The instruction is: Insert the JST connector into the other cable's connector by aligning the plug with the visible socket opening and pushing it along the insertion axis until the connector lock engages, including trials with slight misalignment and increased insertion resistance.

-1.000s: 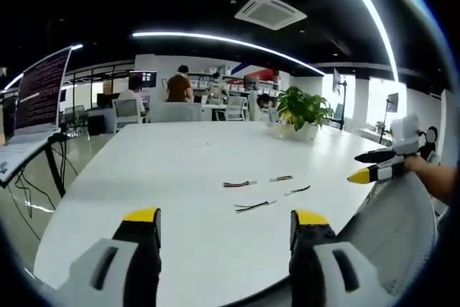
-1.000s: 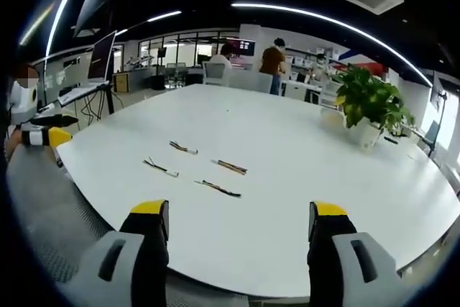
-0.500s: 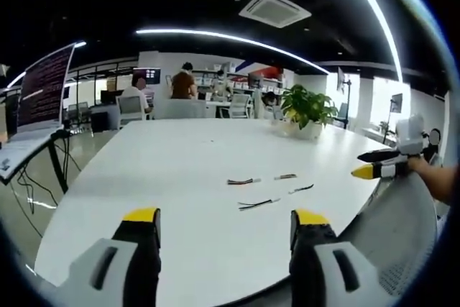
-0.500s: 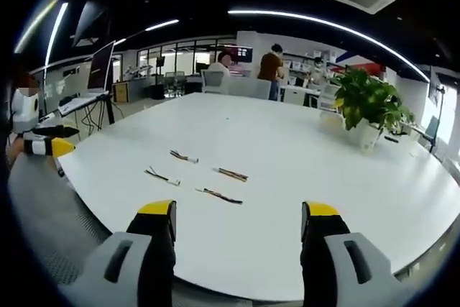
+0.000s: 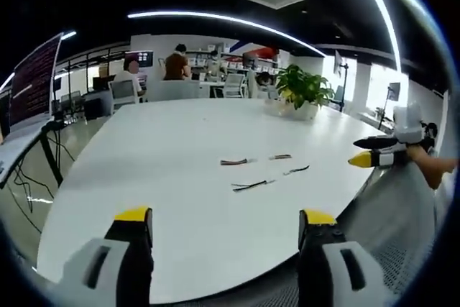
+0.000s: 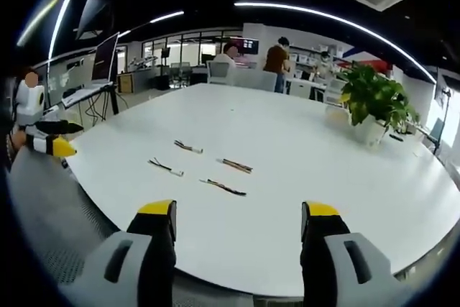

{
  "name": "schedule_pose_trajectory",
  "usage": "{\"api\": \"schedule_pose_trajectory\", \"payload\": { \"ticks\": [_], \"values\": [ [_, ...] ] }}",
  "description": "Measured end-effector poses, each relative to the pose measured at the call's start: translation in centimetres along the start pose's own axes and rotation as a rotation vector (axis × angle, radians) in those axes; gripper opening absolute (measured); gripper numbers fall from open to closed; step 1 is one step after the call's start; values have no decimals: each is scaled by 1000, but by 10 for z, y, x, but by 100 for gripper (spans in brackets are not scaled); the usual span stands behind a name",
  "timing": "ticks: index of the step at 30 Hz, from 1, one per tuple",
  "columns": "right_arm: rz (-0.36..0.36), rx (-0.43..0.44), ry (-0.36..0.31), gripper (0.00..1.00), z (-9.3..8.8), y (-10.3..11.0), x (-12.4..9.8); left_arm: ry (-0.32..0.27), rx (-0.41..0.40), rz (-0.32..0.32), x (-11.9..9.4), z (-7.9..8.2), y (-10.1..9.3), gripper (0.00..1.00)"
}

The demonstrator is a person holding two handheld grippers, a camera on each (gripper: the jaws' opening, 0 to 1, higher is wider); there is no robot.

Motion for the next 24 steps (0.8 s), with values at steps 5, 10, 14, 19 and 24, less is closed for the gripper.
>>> {"api": "schedule_pose_trajectory", "payload": {
  "ticks": [5,10,14,19,24],
  "values": [
    [17,84,-3,68,0,-4,-1,8,-17,-32,-1,2,-1,83],
    [72,71,-13,67,1,1,-2,116,-119,-118,-4,2,-2,99],
    [103,85,-47,66,4,0,-6,-12,-31,-152,-3,19,5,99],
    [85,68,-84,69,11,-8,-8,36,92,-187,2,25,8,99],
    [60,37,-76,82,13,-16,-5,35,70,-215,6,30,17,99]
  ]
}}
Point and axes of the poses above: the point that each gripper's makers call its tool centre point, and the gripper's own axes: x roughly forward along the fingers, y roughly to its left, z roughly out of its top, the point moved 9 cm from there along -x, roughly backward along the fingers, and after that the axes turned 4 degrees about y, right-handed, at the moved point
